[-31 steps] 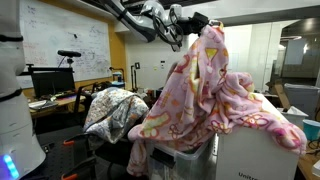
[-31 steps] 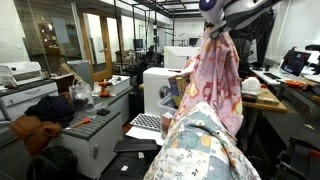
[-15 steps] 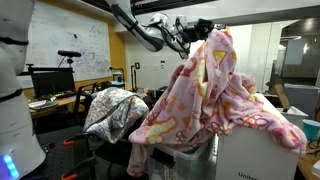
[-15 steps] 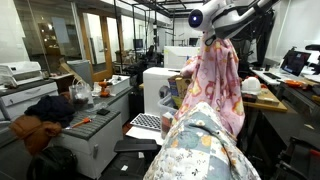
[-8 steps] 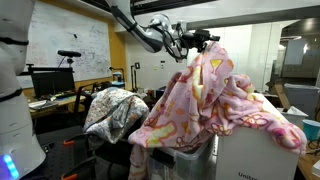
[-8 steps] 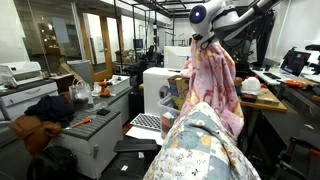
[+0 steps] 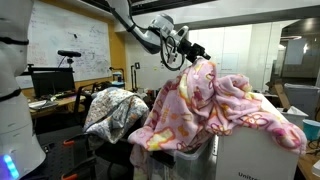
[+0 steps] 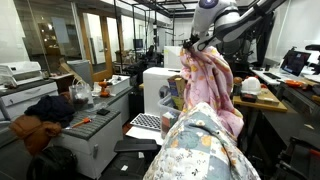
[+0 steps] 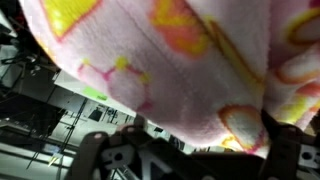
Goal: Place the pink fleece blanket on the clear storage bin
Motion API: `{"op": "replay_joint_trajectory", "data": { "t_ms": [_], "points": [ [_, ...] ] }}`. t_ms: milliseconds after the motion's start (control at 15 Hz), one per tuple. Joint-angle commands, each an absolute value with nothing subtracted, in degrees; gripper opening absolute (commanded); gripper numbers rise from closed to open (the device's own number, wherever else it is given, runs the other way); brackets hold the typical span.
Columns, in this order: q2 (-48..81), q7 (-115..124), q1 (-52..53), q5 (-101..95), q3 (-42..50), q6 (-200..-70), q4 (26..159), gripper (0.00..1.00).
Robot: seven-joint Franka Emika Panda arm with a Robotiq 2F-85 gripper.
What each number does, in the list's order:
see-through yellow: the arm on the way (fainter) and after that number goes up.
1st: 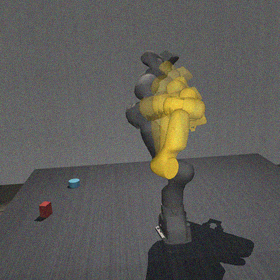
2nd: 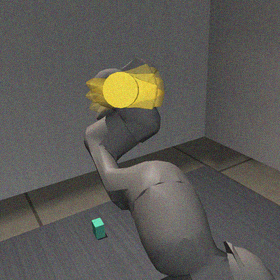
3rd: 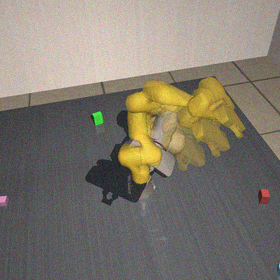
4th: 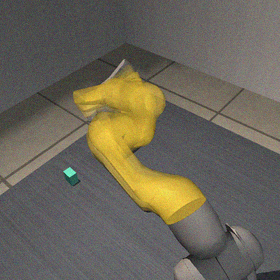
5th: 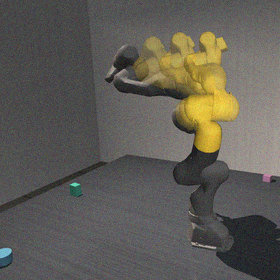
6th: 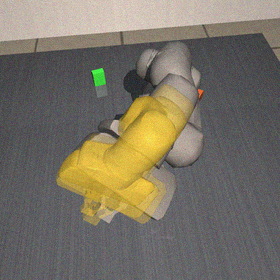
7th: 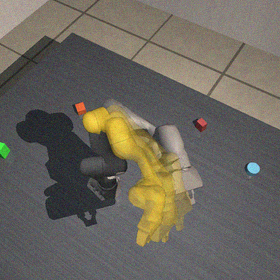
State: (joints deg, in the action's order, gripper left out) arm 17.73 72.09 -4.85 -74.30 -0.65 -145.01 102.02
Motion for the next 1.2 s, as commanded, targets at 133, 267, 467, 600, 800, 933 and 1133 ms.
{"op": "replay_joint_trajectory", "data": {
  "t_ms": [133,267,467,600,800,933,1133],
  "points": [
    [9.5,51.6,-7.0,-50.6,-6.2,-148.9,110.6,1.0],
    [7.1,44.8,-3.3,-42.7,-4.5,-146.5,111.7,1.0],
    [4.2,37.2,-0.4,-34.7,-4.2,-143.8,112.7,1.0],
    [3.0,31.8,1.0,-30.7,-4.2,-143.4,113.3,1.0],
    [2.9,24.2,2.2,-25.9,-4.1,-144.0,114.1,1.0],
    [3.6,19.5,2.5,-22.9,-4.2,-145.0,114.7,1.0],
    [5.7,12.8,2.4,-18.5,-4.1,-146.5,115.9,1.0]
  ]
}}
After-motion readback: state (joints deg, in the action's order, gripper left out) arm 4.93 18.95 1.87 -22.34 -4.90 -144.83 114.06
